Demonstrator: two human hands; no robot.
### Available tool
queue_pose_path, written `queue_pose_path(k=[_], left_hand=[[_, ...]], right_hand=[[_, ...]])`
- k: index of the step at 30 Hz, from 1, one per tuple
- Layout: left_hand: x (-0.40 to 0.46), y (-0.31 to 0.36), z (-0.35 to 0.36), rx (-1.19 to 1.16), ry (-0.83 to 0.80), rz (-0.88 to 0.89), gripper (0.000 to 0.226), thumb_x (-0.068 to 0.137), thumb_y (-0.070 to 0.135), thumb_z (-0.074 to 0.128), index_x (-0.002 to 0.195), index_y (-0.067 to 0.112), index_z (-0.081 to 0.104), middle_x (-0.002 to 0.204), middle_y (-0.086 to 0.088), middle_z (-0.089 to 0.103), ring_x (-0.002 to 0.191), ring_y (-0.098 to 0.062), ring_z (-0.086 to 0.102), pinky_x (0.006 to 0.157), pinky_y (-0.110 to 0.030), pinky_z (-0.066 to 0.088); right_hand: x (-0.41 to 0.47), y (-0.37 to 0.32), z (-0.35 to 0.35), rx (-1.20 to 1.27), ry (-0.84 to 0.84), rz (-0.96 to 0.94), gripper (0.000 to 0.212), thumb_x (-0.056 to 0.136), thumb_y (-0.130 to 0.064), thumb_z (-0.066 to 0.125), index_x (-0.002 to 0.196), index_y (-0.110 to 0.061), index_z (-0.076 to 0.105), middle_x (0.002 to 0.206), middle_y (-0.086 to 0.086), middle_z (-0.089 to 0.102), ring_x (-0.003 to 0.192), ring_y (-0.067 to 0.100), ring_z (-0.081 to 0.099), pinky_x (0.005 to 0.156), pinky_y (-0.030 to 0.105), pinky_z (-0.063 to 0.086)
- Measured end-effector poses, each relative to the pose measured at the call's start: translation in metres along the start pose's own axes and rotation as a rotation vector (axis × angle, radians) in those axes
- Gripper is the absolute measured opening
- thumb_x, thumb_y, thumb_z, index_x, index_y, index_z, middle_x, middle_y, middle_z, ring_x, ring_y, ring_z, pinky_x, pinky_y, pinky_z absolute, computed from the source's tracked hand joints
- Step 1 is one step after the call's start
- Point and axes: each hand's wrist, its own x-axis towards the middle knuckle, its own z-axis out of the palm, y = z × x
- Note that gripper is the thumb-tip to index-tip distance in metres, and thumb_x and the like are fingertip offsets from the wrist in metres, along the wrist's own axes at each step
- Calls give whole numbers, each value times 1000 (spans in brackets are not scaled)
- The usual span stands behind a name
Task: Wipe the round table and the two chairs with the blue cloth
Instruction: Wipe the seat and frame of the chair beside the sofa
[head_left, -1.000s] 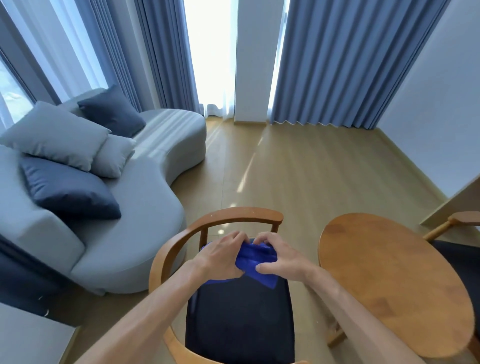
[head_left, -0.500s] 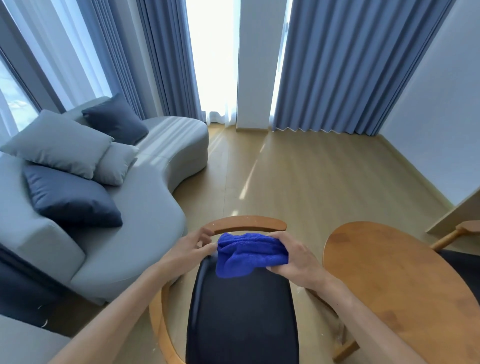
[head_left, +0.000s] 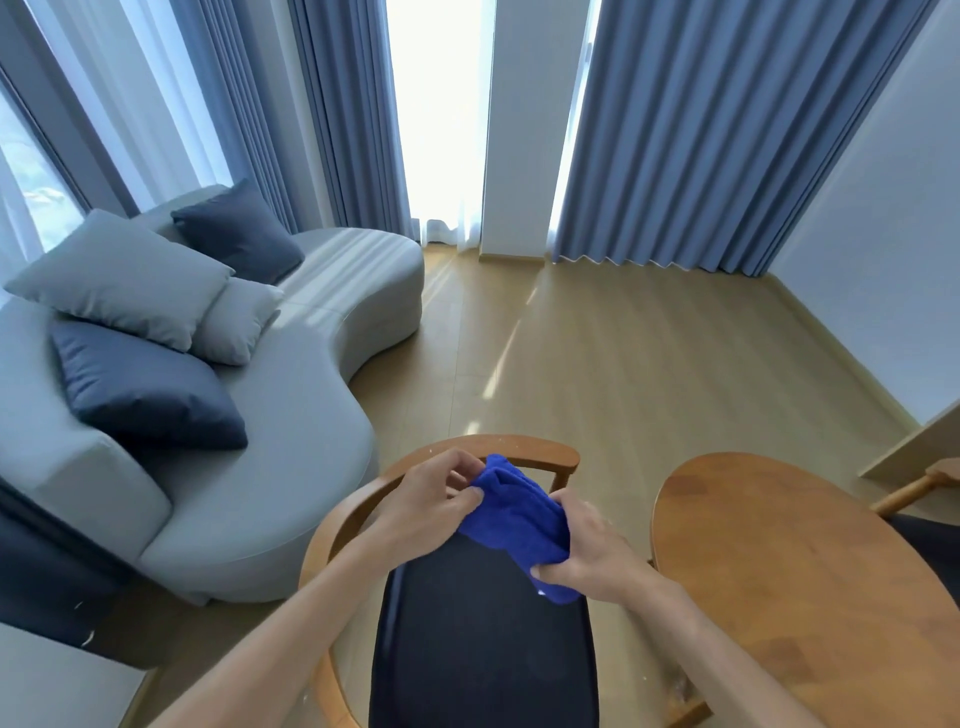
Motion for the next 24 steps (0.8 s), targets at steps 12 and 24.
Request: queue_pose_path(k=[12,24], left_hand=[[10,18,0,318,-55,330,24,87,2,48,93,24,57,94,19,54,87,-1,52,73,-10,39],[16,29,-15,255,-45,294,38,85,-2,51,90,36,56,95,23,54,97,4,48,78,-12,34]], right_hand=[[-2,-52,-31,214,221,-331,19,84,-16,70,100,-24,63,94,-12,62,87,8,58,76,20,48],[1,-72,-55,433,177,-232,15,88,-3,62,87,-18,64,81,0,70,75,13,67,67,30,55]])
